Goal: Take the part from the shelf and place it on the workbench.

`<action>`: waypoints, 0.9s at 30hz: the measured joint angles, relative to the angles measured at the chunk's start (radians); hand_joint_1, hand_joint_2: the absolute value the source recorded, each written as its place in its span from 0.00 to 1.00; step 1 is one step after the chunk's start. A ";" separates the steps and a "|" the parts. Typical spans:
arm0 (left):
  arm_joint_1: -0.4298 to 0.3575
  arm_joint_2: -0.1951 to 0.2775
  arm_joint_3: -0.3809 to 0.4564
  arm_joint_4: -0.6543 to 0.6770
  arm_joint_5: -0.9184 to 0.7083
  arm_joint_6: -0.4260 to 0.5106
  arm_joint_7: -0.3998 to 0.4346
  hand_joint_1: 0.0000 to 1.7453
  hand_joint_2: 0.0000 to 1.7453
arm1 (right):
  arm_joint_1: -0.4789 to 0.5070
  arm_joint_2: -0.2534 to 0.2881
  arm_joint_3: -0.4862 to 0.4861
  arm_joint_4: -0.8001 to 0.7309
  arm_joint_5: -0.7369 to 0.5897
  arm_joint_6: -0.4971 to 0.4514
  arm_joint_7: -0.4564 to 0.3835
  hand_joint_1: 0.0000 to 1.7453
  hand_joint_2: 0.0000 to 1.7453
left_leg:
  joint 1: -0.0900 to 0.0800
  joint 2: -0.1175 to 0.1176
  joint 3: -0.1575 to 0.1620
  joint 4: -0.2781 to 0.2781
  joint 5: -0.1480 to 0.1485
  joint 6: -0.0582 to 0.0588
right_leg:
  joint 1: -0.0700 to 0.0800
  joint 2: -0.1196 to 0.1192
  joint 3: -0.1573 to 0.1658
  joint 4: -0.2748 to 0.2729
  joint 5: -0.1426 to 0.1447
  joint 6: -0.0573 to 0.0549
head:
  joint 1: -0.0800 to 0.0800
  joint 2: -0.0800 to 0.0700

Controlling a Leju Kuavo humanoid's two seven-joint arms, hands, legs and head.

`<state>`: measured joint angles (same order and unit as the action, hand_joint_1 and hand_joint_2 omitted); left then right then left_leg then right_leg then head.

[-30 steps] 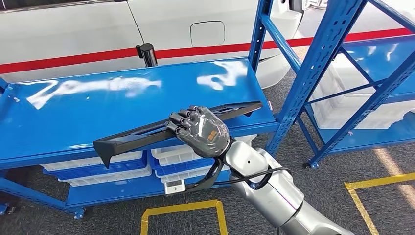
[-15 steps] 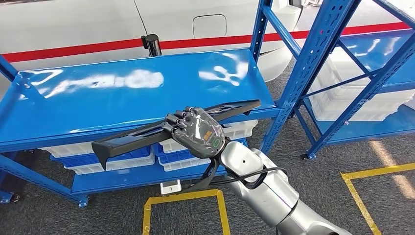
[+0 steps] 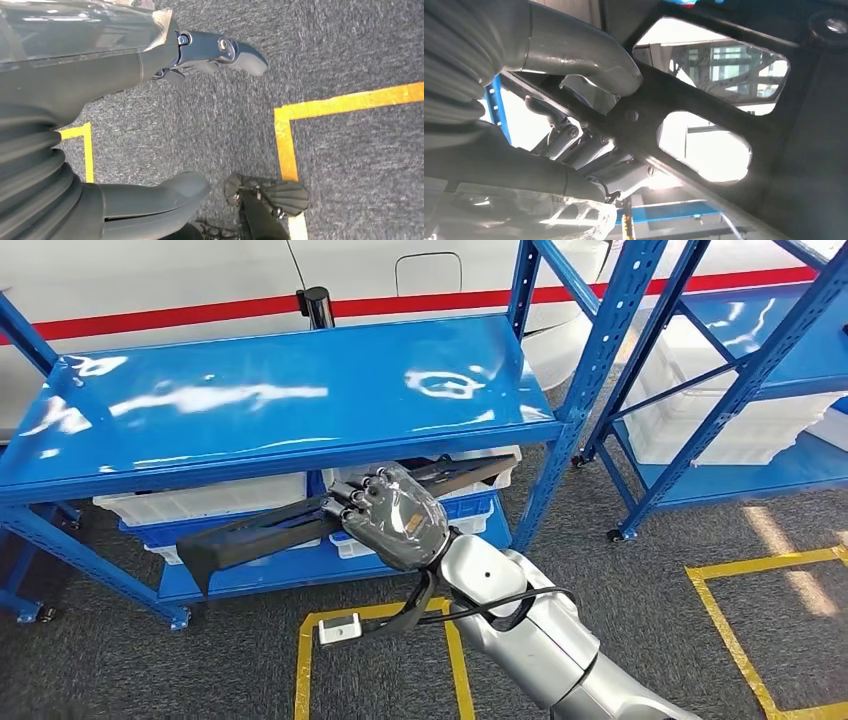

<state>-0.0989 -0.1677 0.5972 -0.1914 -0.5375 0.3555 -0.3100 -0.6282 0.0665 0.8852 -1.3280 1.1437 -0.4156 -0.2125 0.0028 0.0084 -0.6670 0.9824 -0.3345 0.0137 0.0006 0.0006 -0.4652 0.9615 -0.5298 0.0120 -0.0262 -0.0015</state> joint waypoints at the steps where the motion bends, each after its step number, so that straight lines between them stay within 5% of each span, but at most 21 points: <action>1: 0.001 0.000 0.000 0.000 0.000 0.000 0.000 0.00 1.00 | 0.001 0.002 0.000 0.002 -0.001 0.000 -0.001 1.00 1.00 | 0.002 -0.002 -0.006 0.006 -0.012 -0.006 | -0.004 -0.002 -0.006 -0.001 0.009 -0.008 | 0.000 0.000; 3: 0.003 0.001 0.002 0.000 0.000 0.001 0.001 0.00 1.00 | 0.002 0.007 0.000 0.009 -0.001 -0.001 -0.004 1.00 1.00 | 0.007 -0.006 -0.030 0.067 -0.097 -0.019 | -0.012 -0.005 -0.025 -0.003 0.036 -0.025 | -0.003 0.000; 5: 0.004 0.001 0.003 0.000 0.000 0.002 0.002 0.00 1.00 | 0.004 0.012 0.000 0.016 -0.001 -0.002 -0.006 1.00 1.00 | 0.009 -0.007 -0.062 0.198 -0.205 -0.031 | -0.010 -0.006 -0.053 -0.001 0.063 -0.030 | -0.006 0.000; 6: 0.004 0.002 0.003 0.000 0.000 0.003 0.002 0.00 1.00 | 0.006 0.014 0.000 0.019 -0.001 -0.002 -0.006 1.00 1.00 | 0.010 -0.007 -0.070 0.259 -0.227 -0.034 | -0.010 -0.006 -0.070 0.002 0.075 -0.028 | -0.006 0.000; 8: 0.004 0.002 0.004 0.000 0.000 0.003 0.002 0.00 1.00 | 0.011 0.016 0.001 0.025 0.000 -0.003 -0.007 1.00 1.00 | 0.012 -0.007 -0.048 0.303 -0.202 -0.037 | -0.010 -0.007 -0.105 0.012 0.096 -0.023 | -0.006 0.000; 10: 0.003 0.003 0.005 0.000 0.000 0.003 0.002 0.00 1.00 | 0.013 0.017 0.001 0.028 0.000 -0.003 -0.008 1.00 1.00 | 0.013 -0.008 0.045 0.206 -0.160 -0.032 | -0.010 -0.007 -0.135 0.024 0.110 -0.016 | -0.007 0.000; 12: 0.001 0.005 0.006 0.000 0.000 0.003 0.002 0.00 1.00 | 0.014 0.020 0.000 0.029 0.000 -0.004 -0.008 1.00 1.00 | 0.010 -0.011 0.147 0.065 -0.171 -0.020 | -0.006 -0.006 -0.152 0.033 0.124 -0.006 | -0.006 0.000; 14: 0.000 0.007 0.006 0.000 0.000 0.003 0.002 0.00 1.00 | 0.014 0.025 0.000 0.030 0.000 -0.004 -0.008 1.00 1.00 | 0.003 -0.012 0.179 0.007 -0.184 -0.004 | -0.004 -0.007 -0.159 0.032 0.140 0.008 | -0.005 0.000; 16: 0.000 0.007 0.007 0.000 0.000 0.003 0.003 0.00 1.00 | 0.014 0.026 0.000 0.031 0.000 -0.005 -0.008 1.00 1.00 | 0.001 -0.008 0.164 -0.001 -0.165 0.014 | -0.003 -0.006 -0.167 0.034 0.145 0.018 | -0.006 0.000; 17: 0.000 0.007 0.007 0.000 0.000 0.003 0.003 0.00 1.00 | 0.014 0.025 0.000 0.032 0.001 -0.005 -0.008 1.00 1.00 | 0.002 -0.005 0.154 -0.005 -0.150 0.023 | -0.002 -0.004 -0.179 0.052 0.125 0.017 | -0.003 0.000; 20: -0.002 0.007 0.008 0.000 -0.001 0.003 0.003 0.00 1.00 | 0.015 0.023 -0.001 0.033 0.001 -0.007 -0.008 1.00 1.00 | 0.005 0.001 0.109 -0.010 -0.105 0.038 | -0.003 -0.002 -0.232 0.215 -0.006 0.003 | 0.006 0.000; 22: -0.002 0.007 0.009 0.000 -0.003 0.003 0.003 0.00 1.00 | 0.021 0.020 -0.001 0.033 0.002 -0.008 -0.008 1.00 1.00 | 0.005 0.003 0.073 -0.009 -0.078 0.036 | -0.006 -0.002 -0.243 0.330 -0.042 0.015 | 0.008 0.000; 24: -0.002 0.007 0.009 0.000 -0.007 0.003 0.003 0.00 1.00 | 0.026 0.017 -0.001 0.033 0.004 -0.009 -0.007 1.00 1.00 | 0.005 0.005 0.039 -0.005 -0.052 0.031 | -0.010 -0.002 -0.198 0.328 0.000 0.041 | 0.009 0.000; 25: -0.002 0.008 0.009 0.000 -0.009 0.003 0.003 0.00 1.00 | 0.026 0.017 -0.001 0.033 0.005 -0.010 -0.007 1.00 1.00 | 0.005 0.005 0.024 -0.002 -0.040 0.027 | -0.013 -0.002 -0.148 0.273 0.020 0.048 | 0.009 0.000; 27: -0.003 0.008 0.009 0.000 -0.013 0.003 0.003 0.00 1.00 | 0.026 0.019 -0.002 0.033 0.007 -0.012 -0.006 1.00 1.00 | 0.002 0.004 0.002 0.008 -0.021 0.017 | -0.012 -0.001 -0.024 0.105 0.009 0.041 | 0.008 0.000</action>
<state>-0.1016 -0.1595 0.6065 -0.1918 -0.5506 0.3590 -0.3071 -0.6020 0.0850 0.8832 -1.2955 1.1507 -0.4273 -0.2180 0.0046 0.0125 -0.6652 0.9901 -0.3559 0.0307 -0.0110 0.0000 -0.4888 1.0666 -0.5209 0.0525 -0.0178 -0.0015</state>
